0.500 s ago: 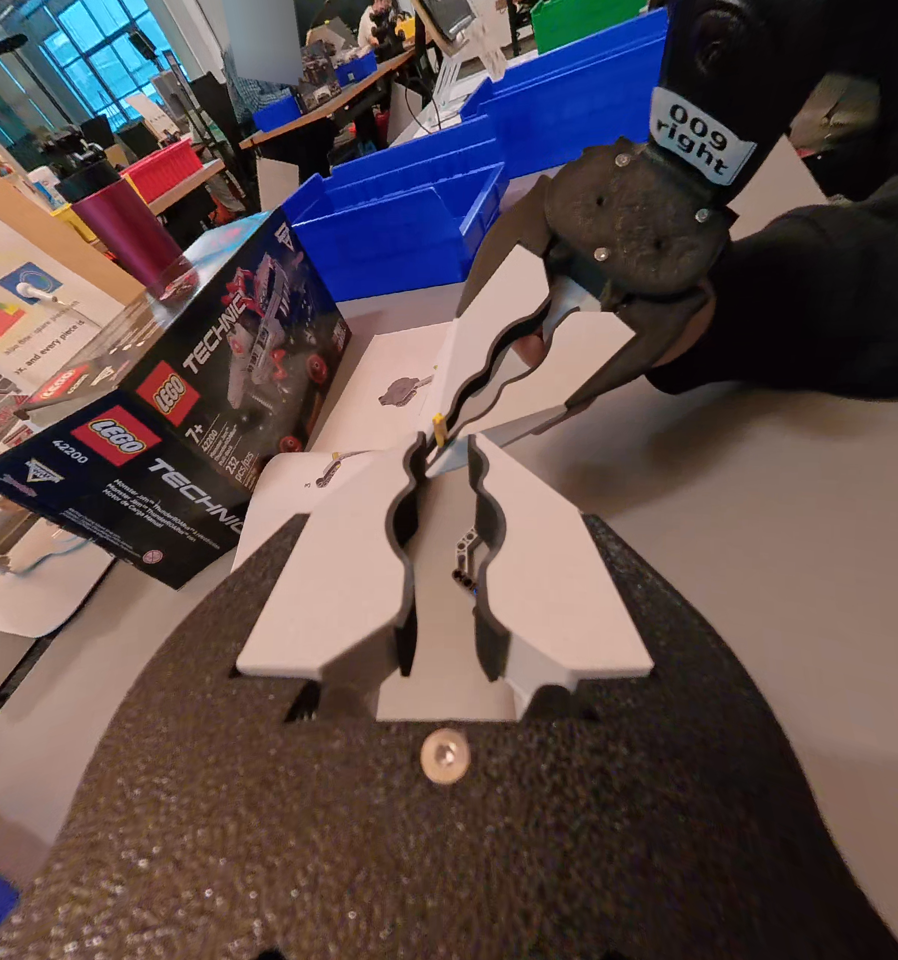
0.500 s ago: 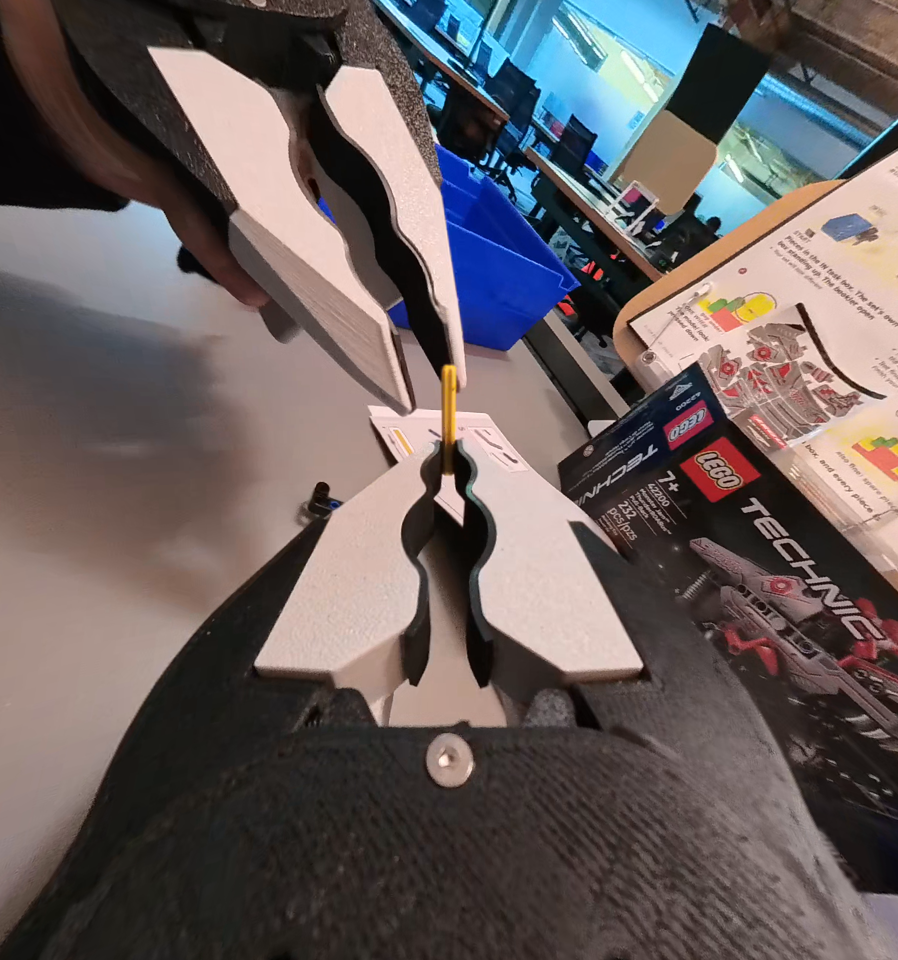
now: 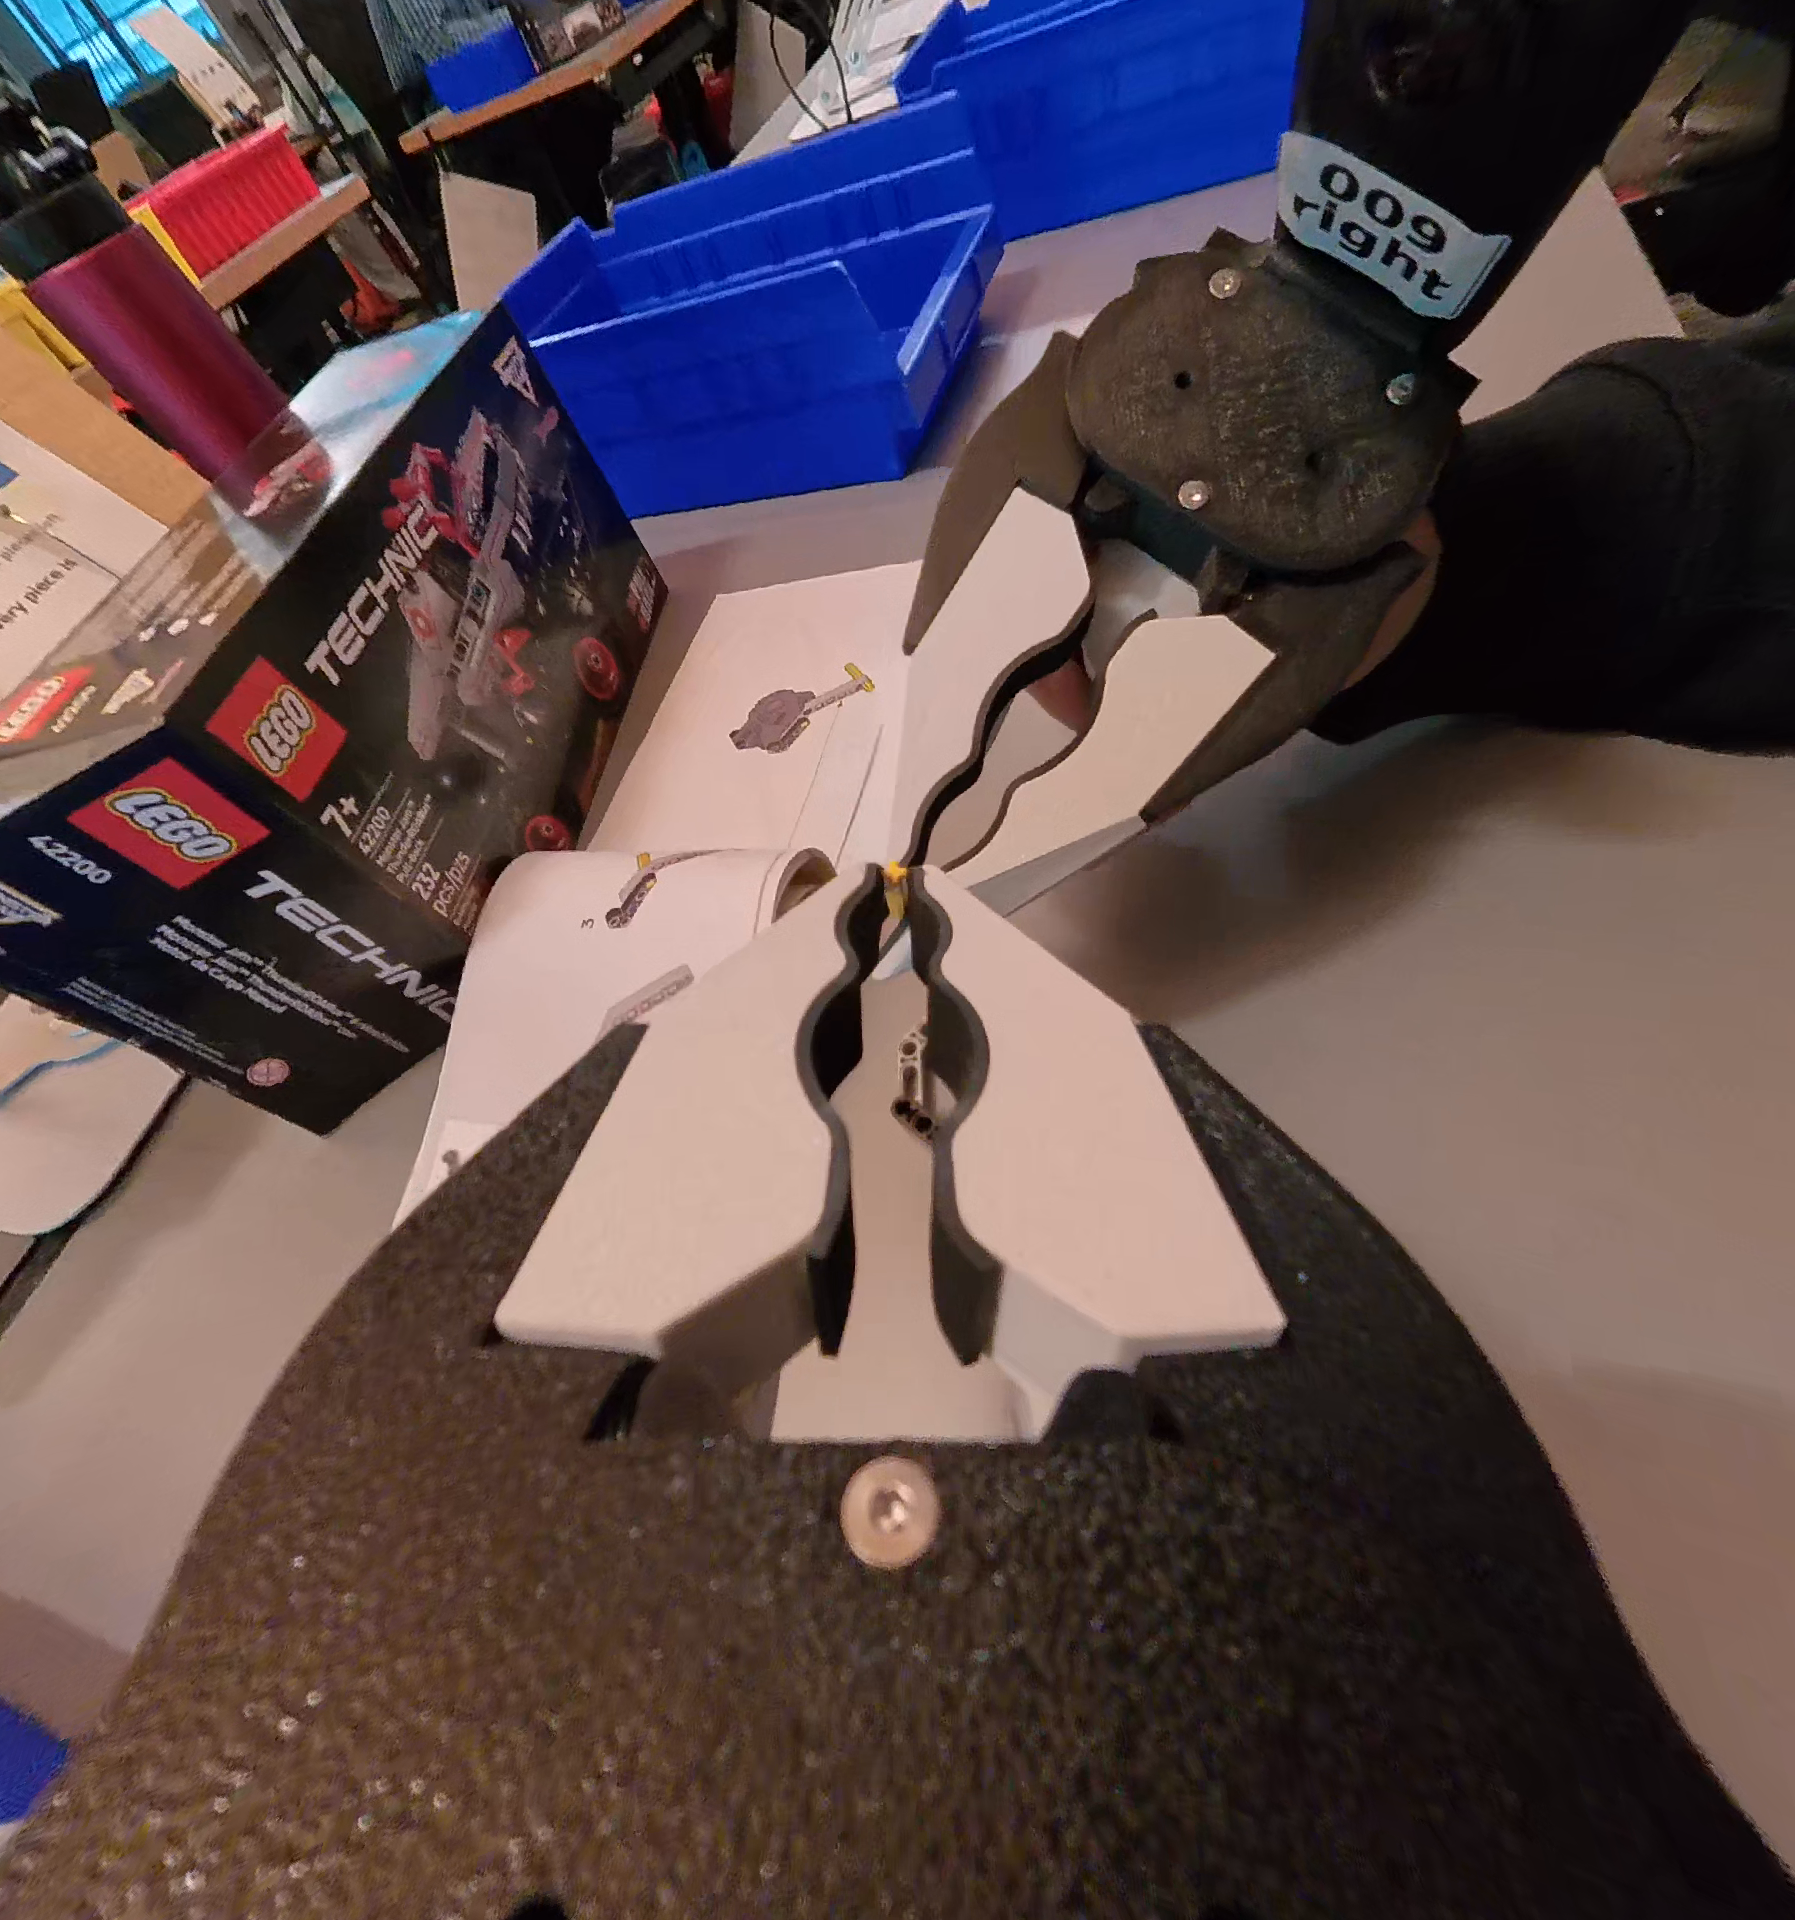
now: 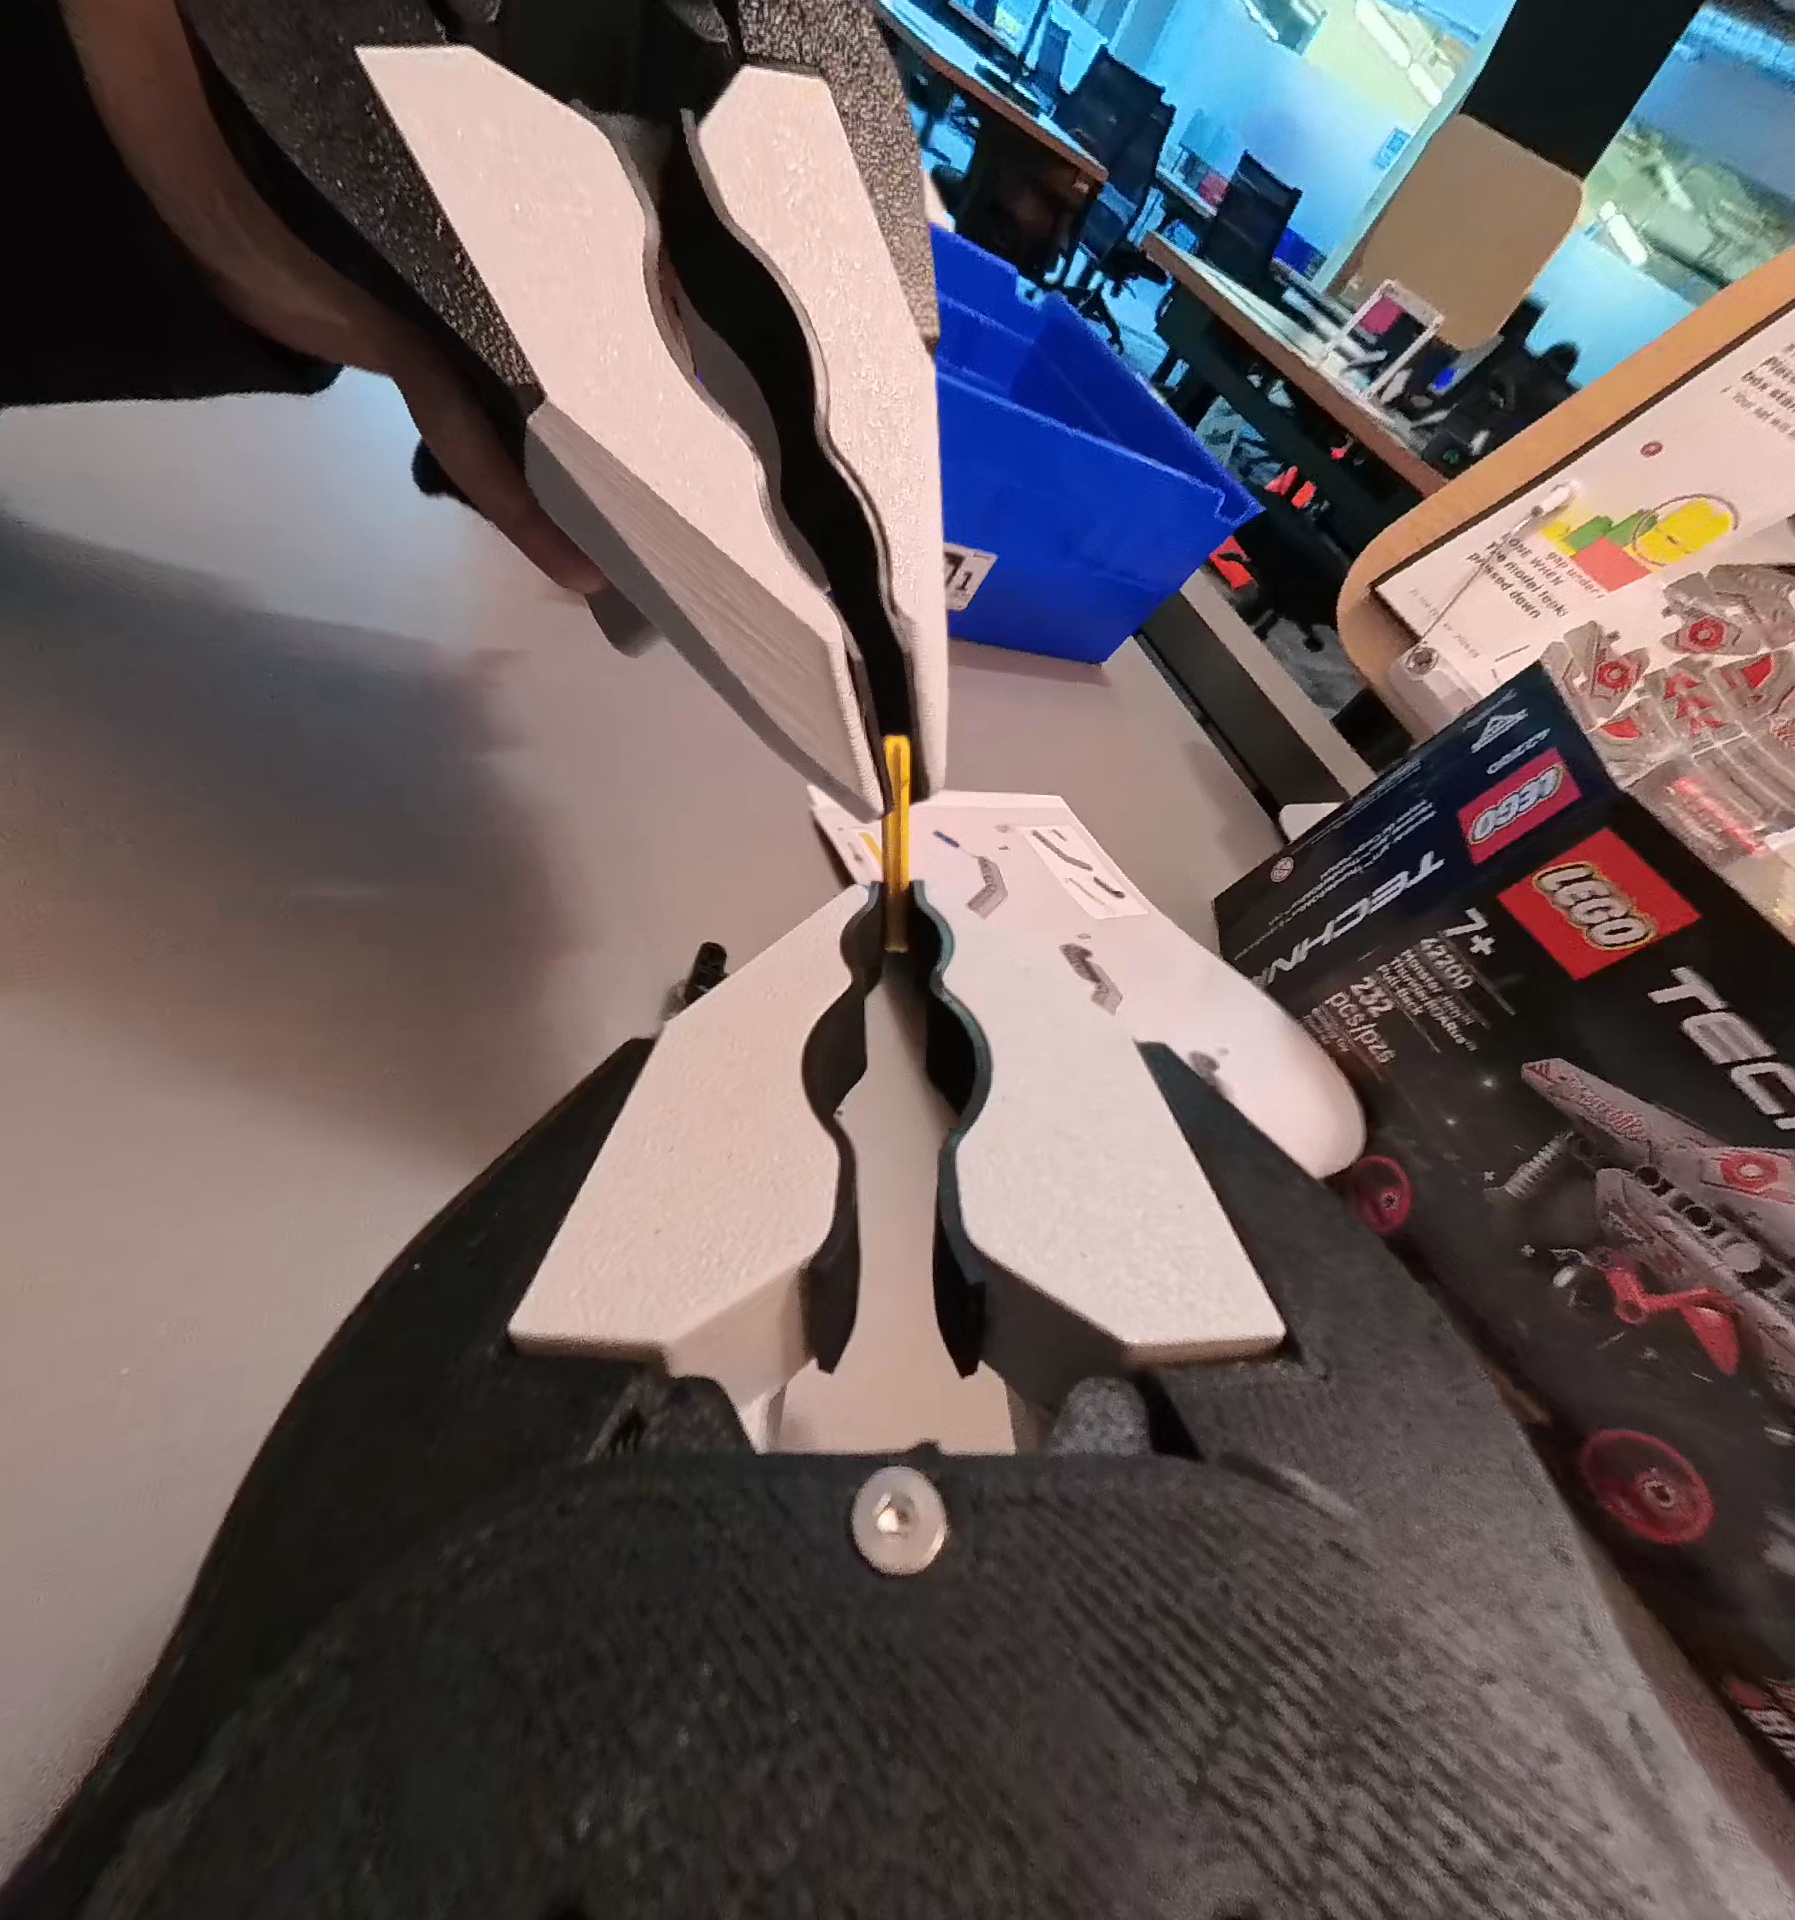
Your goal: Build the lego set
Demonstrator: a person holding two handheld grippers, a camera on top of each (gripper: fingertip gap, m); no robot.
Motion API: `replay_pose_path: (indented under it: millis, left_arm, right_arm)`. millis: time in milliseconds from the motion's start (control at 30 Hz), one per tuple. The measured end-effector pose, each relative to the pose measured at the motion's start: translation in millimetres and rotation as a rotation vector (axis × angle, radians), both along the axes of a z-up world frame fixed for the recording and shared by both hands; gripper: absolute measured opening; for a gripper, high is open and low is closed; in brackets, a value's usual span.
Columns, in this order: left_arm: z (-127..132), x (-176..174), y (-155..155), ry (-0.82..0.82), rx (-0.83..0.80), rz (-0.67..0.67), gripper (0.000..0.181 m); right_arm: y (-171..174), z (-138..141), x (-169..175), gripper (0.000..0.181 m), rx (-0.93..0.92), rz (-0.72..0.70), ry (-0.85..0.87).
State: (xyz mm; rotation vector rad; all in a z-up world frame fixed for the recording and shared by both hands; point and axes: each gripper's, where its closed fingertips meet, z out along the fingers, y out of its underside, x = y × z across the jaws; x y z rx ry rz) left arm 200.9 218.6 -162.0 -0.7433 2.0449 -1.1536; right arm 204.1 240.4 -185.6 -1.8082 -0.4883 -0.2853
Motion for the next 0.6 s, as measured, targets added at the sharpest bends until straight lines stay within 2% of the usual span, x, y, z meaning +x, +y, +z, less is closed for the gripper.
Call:
replay_pose_path:
  millis: [33,167,267,433,600]
  left_arm:
    - [-3.2,1.1,1.1,0.021,0.0,0.007,0.001]
    - [-16.9,8.6,20.5,0.116,-0.001,0.087,0.002]
    - [-21.3,11.0,31.1,0.164,-0.07,0.112,0.002]
    - [-35.8,9.9,40.2,0.225,-0.119,0.14,0.002]
    - [-43.9,7.5,38.7,0.27,-0.15,0.137,0.001]
  right_arm:
    - [0.1,-3.6,0.2,0.001,-0.014,0.001,0.033]
    - [-2.0,-27.9,5.3,0.019,-0.153,-0.023,0.199]
    - [-7.7,-44.3,15.3,0.033,-0.249,-0.077,0.236]
    - [-15.1,-62.7,19.9,0.026,-0.367,-0.12,0.372]
    - [-17.9,-75.5,27.7,0.027,-0.422,-0.173,0.282]
